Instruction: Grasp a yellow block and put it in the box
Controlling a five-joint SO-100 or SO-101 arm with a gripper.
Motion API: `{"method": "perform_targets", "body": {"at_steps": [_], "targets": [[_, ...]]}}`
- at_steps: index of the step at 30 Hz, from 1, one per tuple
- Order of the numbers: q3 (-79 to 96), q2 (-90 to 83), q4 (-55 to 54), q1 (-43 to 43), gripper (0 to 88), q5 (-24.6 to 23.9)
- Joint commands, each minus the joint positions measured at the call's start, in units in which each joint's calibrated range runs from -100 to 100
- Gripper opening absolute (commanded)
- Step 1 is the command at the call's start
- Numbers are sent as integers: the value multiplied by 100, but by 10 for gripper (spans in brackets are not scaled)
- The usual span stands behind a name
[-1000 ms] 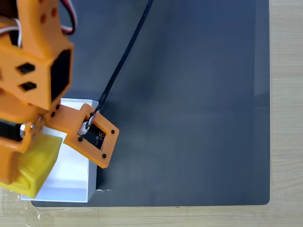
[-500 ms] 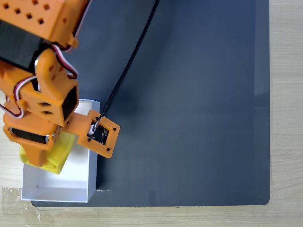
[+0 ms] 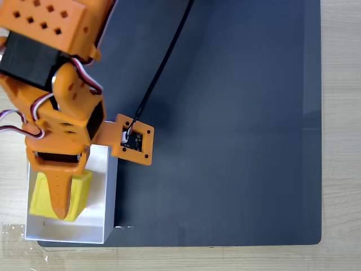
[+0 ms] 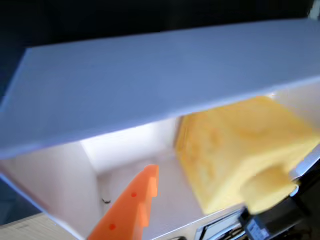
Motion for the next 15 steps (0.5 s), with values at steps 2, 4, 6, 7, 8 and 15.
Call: {"method": "perform_targets", "body": {"at_steps": [2, 4, 6, 7, 8, 15], "targets": [[-369, -293, 91, -14, 478, -18], [-324, -539, 91, -48, 478, -29], [-288, -802, 91, -98, 477, -34], [-288, -937, 91, -157, 477, -39], [-288, -1099, 100, -199, 477, -60], [-288, -2717, 536, -528, 205, -795]]}}
